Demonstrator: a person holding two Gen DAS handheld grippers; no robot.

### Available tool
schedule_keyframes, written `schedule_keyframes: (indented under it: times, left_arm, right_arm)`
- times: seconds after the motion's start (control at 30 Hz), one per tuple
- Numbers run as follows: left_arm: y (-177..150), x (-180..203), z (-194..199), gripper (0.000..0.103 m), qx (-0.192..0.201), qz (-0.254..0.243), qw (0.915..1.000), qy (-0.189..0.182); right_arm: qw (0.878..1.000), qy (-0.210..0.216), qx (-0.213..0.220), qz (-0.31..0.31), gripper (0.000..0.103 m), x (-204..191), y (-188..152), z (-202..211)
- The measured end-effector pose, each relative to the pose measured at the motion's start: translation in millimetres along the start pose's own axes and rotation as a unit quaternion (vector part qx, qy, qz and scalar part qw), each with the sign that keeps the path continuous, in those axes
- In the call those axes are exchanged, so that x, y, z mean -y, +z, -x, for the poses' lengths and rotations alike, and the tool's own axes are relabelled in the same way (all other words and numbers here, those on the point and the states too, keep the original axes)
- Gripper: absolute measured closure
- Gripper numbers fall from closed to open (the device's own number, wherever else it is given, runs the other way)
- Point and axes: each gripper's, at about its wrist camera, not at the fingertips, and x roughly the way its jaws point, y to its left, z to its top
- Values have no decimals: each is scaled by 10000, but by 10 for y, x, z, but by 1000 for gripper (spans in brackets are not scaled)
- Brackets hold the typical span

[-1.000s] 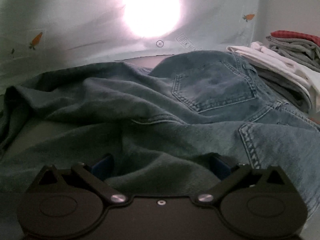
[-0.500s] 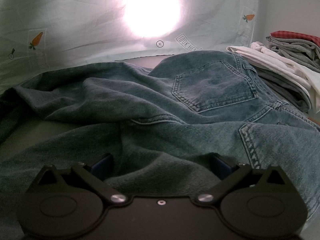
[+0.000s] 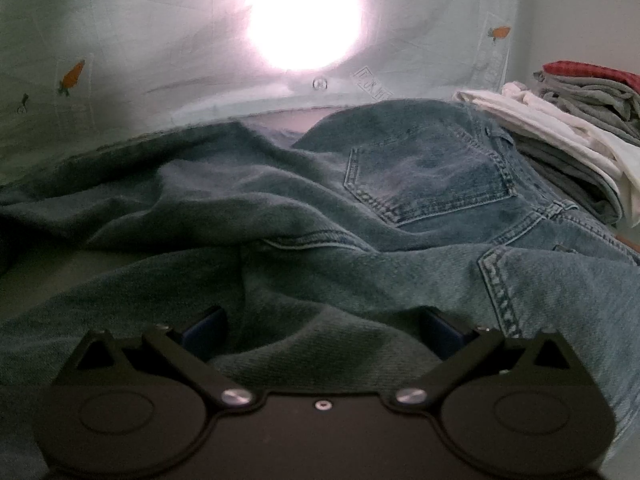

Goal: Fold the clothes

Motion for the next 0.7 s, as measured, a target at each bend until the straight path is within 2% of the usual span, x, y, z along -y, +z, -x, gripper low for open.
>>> schedule_keyframes:
  times: [0.03, 0.1, 0.17, 0.23, 0.3, 0.37, 0.4, 0.47, 0.53, 0.6, 0.7]
  left_arm:
    - [-15, -19, 5, 75, -60, 19, 10000, -31]
    - [-32, -37, 25, 71, -143, 62, 9998, -85]
    - [-54, -57, 18, 69, -226, 128, 9996, -137]
    - [-72, -81, -36, 69, -327, 176, 9992, -157]
    - [-64, -80, -131, 69, -385, 160, 9991, -126]
    - [-52, -64, -178, 71, -403, 158, 9990, -148]
    - [-42, -58, -201, 71, -415, 169, 9989, -169]
    - [-14, -55, -245, 73, -446, 214, 9986, -186]
    - [7, -60, -274, 88, -456, 276, 9985, -140]
    - [24, -81, -279, 94, -453, 410, 9980, -176]
    - [58, -99, -275, 95, -412, 594, 9972, -202]
  right_arm:
    - [9999, 17, -133, 8, 0, -16, 55, -3]
    - [9995, 116, -276, 73, 10, -77, 160, 15]
    - [9993, 275, -133, 232, 13, -197, 262, 87]
    - [9979, 535, -18, 367, 23, -352, 391, 138]
    - [9950, 857, -14, 504, 48, -523, 527, 140]
    - [9908, 1160, -71, 692, 58, -702, 653, 90]
    - [9887, 1269, -103, 794, 71, -799, 698, 58]
    - [9839, 1443, -197, 1033, 88, -979, 767, -25]
    - [9789, 1574, -254, 1277, 94, -1163, 807, -97]
    - [9737, 1704, -309, 1478, 97, -1307, 842, -152]
    - [9663, 1864, -375, 1734, 98, -1474, 902, -213]
